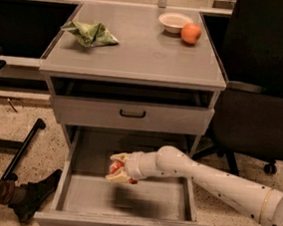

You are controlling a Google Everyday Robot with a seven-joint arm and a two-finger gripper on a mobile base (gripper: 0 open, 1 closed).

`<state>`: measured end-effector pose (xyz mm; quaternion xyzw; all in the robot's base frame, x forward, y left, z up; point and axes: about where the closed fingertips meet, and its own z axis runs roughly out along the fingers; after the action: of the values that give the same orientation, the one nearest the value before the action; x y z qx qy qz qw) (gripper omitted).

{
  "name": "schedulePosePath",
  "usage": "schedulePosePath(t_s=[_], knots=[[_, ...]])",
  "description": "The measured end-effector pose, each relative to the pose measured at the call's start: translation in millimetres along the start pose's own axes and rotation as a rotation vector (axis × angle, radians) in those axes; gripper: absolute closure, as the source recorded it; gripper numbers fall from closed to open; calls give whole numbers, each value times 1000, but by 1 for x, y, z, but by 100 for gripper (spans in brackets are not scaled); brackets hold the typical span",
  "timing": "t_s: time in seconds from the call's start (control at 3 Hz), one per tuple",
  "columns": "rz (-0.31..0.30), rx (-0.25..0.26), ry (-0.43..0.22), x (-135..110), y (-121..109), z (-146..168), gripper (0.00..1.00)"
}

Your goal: Pick coke can from middle drawer and place on counter

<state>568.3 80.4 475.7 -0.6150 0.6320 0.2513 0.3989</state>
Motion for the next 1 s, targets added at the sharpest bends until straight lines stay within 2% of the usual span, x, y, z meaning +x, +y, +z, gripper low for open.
schedulePosePath(t_s=[0.33,0.67,1.0], knots=[[-87,-4,-6,-61,-23,-34,100],[-87,-4,-6,-61,-23,-34,100],[-92,-3,-27,-77,-27,-51,100]])
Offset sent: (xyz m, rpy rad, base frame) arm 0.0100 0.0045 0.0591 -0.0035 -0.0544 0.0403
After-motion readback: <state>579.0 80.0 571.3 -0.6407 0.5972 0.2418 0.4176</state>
